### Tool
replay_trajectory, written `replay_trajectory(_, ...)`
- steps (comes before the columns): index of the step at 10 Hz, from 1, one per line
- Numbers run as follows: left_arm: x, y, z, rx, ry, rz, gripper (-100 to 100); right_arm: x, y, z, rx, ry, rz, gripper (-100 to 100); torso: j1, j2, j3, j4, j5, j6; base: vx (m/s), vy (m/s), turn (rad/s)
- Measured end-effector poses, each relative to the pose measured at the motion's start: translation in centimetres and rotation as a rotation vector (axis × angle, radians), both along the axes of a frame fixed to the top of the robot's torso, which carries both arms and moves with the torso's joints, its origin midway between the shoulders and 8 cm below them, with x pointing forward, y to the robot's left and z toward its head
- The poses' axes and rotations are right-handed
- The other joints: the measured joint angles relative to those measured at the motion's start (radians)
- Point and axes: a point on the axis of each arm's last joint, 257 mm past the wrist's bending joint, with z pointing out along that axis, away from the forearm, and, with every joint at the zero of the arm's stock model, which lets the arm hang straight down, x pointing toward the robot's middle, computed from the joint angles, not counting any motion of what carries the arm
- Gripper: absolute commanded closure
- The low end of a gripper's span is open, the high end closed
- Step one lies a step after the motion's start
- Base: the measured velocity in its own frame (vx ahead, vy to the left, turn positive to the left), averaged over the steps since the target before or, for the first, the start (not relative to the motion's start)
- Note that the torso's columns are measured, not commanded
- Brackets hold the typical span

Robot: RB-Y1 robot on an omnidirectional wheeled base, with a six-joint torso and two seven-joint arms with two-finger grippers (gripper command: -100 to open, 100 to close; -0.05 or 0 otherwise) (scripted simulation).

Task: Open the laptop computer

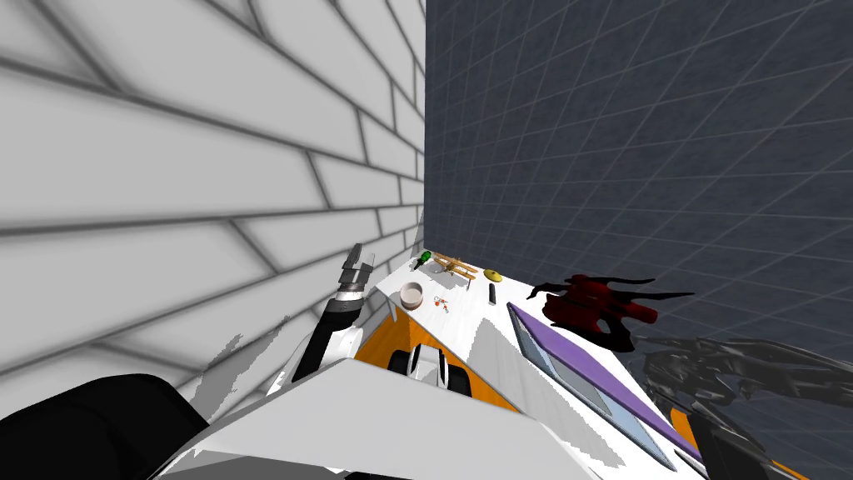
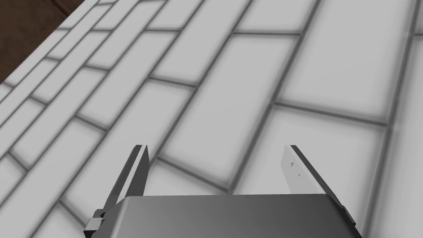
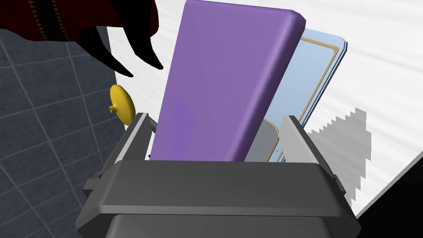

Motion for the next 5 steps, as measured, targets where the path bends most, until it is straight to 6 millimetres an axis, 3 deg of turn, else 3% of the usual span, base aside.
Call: replay_trajectory(5,0.00,0.00,0.00,0.000,0.000,0.000,0,0.00,0.00,-0.01,0.000,0.000,0.000,0,0.001,-0.001,-0.001,0.000,0.000,0.000,0.000,0.000,0.000)
